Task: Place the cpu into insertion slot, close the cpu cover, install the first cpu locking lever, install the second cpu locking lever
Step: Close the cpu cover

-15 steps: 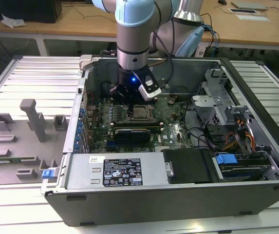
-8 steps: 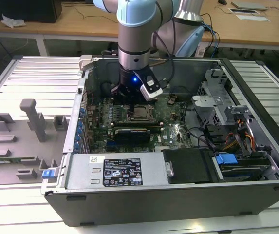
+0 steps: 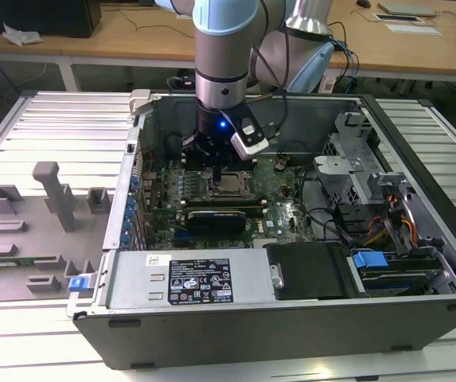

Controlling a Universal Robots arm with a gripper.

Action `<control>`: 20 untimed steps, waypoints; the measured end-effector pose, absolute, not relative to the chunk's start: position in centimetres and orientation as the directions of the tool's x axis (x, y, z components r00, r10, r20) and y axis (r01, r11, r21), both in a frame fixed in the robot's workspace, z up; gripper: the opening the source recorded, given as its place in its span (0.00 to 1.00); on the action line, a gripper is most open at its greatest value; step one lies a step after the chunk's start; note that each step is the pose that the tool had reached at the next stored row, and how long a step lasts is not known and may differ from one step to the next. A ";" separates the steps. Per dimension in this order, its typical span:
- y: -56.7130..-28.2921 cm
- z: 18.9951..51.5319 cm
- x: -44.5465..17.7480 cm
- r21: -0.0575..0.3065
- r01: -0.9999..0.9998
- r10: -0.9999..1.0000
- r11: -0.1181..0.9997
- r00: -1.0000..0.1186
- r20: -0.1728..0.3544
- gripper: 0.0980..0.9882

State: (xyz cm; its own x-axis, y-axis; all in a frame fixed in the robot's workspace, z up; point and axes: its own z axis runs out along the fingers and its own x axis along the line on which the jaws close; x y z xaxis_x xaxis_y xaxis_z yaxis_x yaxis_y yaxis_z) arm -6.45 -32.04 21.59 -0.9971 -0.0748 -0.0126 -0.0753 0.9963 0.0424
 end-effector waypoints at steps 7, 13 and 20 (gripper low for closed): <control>-32.2 21.7 -6.3 0.041 -0.075 -0.075 0.996 -0.997 -0.012 0.01; -33.0 21.7 -5.5 0.041 -0.075 -0.075 0.996 -0.997 -0.011 0.01; -33.3 21.7 -4.4 0.041 -0.075 -0.074 0.996 -0.997 -0.010 0.01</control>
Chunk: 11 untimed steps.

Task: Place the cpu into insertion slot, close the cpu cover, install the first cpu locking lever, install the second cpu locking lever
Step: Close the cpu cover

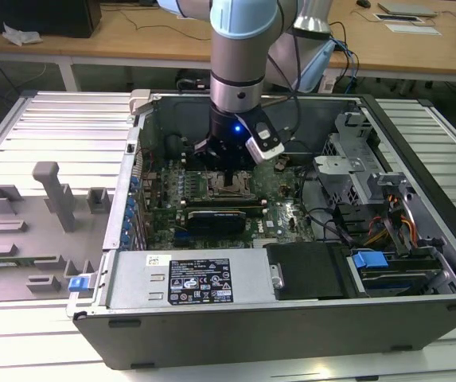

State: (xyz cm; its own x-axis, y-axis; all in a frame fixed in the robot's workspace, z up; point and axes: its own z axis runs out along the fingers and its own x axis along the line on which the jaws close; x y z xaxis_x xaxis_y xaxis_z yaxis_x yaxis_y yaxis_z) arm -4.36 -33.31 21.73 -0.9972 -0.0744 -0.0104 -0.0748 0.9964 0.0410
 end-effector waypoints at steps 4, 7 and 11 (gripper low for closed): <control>-33.3 22.8 -4.4 0.041 -0.075 -0.075 0.996 -0.997 -0.011 0.01; -33.3 24.3 -4.4 0.040 -0.075 -0.075 0.996 -0.997 -0.012 0.01; -33.3 25.7 -4.4 0.039 -0.075 -0.075 0.996 -0.997 -0.014 0.01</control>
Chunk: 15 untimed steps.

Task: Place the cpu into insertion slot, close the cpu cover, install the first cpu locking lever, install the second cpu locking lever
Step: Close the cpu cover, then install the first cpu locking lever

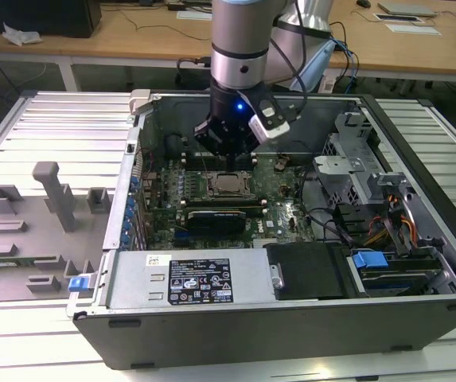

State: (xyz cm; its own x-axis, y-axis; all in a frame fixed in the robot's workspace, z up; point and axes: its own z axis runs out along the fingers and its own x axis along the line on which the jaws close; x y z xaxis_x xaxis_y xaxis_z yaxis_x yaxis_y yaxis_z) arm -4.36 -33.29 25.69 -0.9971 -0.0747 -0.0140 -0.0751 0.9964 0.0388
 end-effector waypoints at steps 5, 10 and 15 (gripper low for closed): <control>-33.3 26.1 -4.4 0.038 -0.075 -0.075 0.996 -0.997 -0.016 0.01; -33.3 26.1 -4.4 0.038 -0.075 -0.075 0.996 -0.997 -0.016 0.01; -33.3 26.1 -4.4 0.038 -0.075 -0.075 0.996 -0.997 -0.016 0.01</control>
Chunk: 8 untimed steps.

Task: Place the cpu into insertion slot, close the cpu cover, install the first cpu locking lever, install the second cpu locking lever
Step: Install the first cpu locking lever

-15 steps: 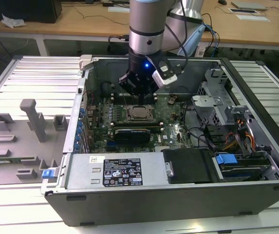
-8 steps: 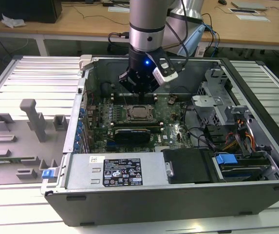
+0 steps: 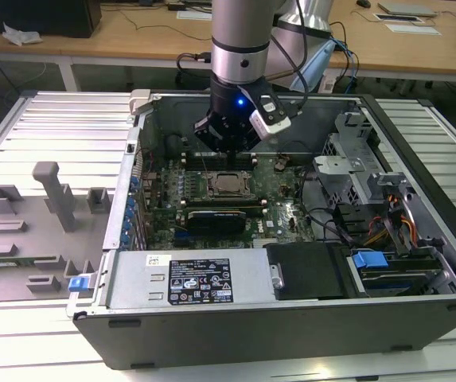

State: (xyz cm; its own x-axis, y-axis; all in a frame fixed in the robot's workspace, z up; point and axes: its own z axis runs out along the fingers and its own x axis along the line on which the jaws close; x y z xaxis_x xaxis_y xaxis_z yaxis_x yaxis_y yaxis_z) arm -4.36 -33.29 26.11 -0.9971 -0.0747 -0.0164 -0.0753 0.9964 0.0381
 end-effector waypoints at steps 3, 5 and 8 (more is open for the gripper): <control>-33.3 26.1 -4.4 0.038 -0.075 -0.075 0.996 -0.997 -0.017 0.01; -33.3 26.1 -4.4 0.038 -0.075 -0.075 0.996 -0.997 -0.017 0.01; -33.3 26.1 -4.4 0.038 -0.075 -0.074 0.996 -0.997 -0.017 0.01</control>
State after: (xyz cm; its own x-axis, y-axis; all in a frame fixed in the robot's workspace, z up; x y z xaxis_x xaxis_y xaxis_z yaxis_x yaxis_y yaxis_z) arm -4.41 -33.28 26.11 -0.9971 -0.0744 -0.0166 -0.0750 0.9965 0.0380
